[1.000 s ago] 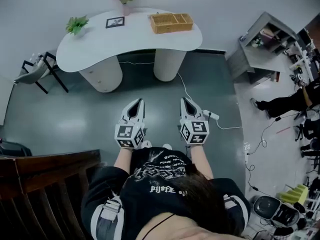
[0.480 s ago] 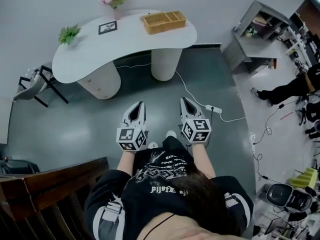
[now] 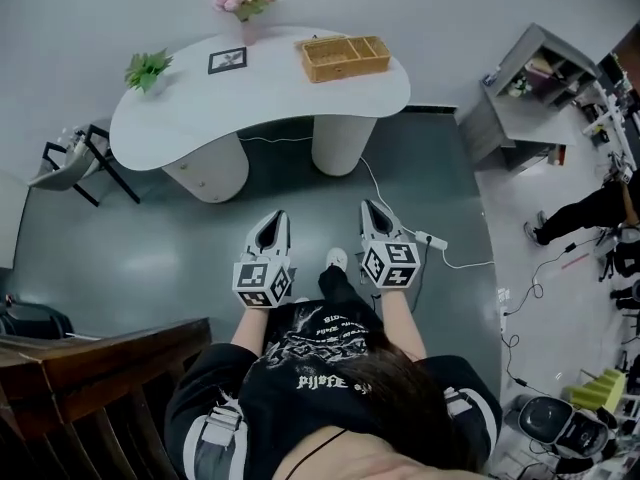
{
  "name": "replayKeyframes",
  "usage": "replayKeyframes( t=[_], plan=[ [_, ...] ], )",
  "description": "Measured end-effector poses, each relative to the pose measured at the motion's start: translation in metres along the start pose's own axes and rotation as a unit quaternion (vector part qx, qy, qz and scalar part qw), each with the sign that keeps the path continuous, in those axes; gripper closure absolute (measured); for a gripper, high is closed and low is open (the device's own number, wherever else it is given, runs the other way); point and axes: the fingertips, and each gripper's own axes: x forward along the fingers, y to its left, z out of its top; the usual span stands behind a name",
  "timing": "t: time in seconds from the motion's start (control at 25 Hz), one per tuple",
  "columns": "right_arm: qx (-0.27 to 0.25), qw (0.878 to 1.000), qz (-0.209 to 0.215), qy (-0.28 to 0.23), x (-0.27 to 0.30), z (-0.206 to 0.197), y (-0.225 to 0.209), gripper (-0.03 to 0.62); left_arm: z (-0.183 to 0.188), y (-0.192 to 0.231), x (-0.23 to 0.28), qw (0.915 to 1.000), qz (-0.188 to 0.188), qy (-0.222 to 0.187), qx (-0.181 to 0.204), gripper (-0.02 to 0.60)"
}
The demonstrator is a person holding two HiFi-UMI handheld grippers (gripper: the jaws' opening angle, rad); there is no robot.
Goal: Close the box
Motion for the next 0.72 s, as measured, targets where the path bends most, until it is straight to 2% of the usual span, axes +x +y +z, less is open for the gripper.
replayKeyframes(
  t=[0.24,0.72],
  plan=[
    [-0.017,1.000,0.025,0.009,0.056,0.025,-0.025,0.569,0.013,0.012,0.059,0.9999,0.013,0.002,-0.001,0.554],
    [-0.038,0.997,0.062,0.019,0.145,0.070,-0.104,0.569,0.043,0.001,0.186,0.9997,0.020,-0.015,0.004,0.554]
  ],
)
